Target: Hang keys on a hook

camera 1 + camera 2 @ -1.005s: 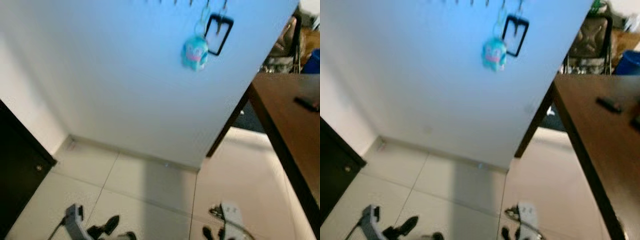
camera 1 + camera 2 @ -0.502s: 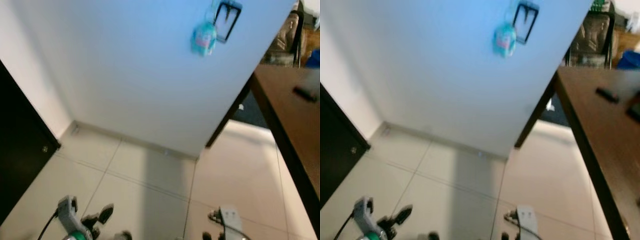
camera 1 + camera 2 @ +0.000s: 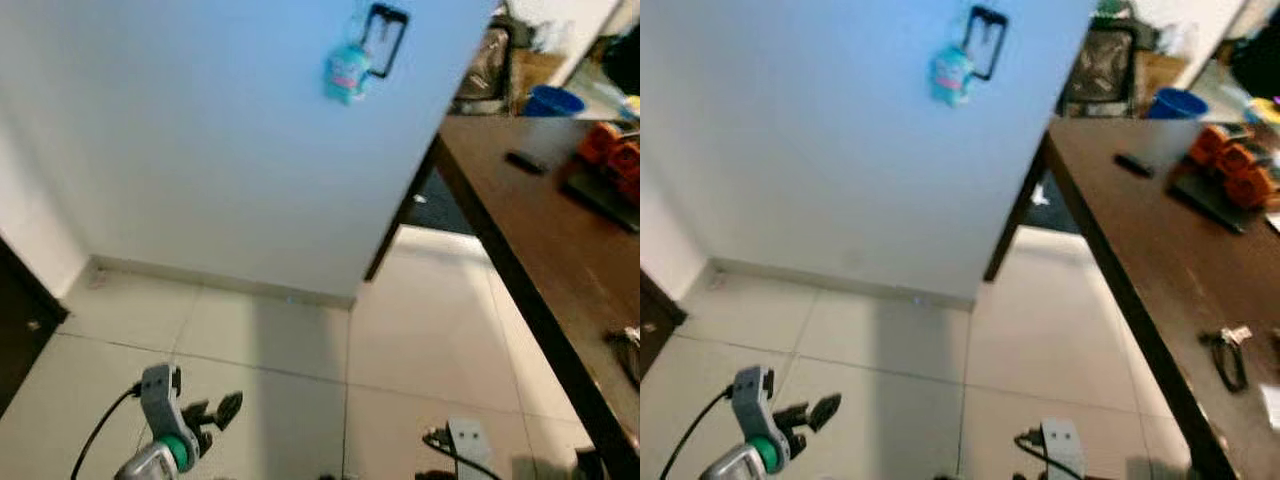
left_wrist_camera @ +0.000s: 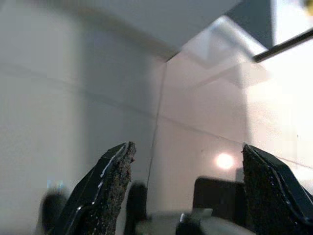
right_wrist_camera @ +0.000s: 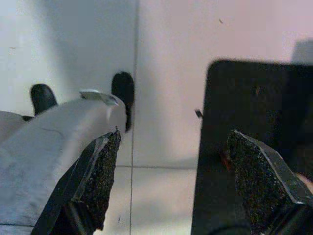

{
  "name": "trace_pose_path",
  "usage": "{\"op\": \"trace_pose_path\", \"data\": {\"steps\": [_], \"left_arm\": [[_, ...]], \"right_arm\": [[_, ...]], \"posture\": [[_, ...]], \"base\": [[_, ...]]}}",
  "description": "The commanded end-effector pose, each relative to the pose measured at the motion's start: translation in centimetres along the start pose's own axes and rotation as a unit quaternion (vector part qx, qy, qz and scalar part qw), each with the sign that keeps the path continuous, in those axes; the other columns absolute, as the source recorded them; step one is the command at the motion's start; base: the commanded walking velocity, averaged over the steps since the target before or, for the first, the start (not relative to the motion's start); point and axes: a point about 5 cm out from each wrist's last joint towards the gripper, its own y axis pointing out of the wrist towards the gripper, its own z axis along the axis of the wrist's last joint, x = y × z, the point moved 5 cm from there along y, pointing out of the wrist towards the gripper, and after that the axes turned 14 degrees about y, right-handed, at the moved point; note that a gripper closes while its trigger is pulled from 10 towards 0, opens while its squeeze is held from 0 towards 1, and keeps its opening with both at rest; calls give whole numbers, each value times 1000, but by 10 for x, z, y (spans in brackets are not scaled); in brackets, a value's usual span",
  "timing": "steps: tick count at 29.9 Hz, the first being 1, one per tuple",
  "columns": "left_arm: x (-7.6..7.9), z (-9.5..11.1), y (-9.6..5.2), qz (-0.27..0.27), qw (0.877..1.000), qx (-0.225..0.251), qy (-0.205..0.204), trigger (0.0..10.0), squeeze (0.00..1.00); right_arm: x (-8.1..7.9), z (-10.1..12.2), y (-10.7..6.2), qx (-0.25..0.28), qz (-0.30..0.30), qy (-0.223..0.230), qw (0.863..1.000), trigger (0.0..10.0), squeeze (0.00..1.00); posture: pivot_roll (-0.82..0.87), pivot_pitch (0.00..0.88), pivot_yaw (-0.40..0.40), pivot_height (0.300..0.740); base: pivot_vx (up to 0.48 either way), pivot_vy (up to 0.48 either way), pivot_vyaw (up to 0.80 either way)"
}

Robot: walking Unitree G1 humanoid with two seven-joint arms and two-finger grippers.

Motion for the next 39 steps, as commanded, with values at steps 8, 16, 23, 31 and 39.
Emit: {"op": "trace_pose_path", "data": {"steps": [8,16,23,31,39], "left_arm": [[10,68,16,-18,990,125,64,10000,0],[41,128,13,-83,950,237,186,10000,0],[93,173,4,-156,890,307,299,10000,0],[114,187,1,-149,867,332,340,10000,0],[117,183,5,-90,863,319,382,10000,0]], "right_arm": [[7,-14,-2,-28,-8,-25,999,10000,0],[10,-31,-5,-53,-13,-41,998,10000,0],[-6,-30,-2,-54,6,-61,997,10000,0],[-17,-26,0,-54,19,-83,995,10000,0],[-23,-32,0,-64,27,-109,992,10000,0]], "posture": [[121,69,-42,740],[142,47,-32,740],[168,49,-31,740],[183,52,-33,740],[181,62,-37,740]], "base": [[0,0,-800],[0,0,-800],[0,0,-800],[0,0,-800],[0,0,-800]]}}
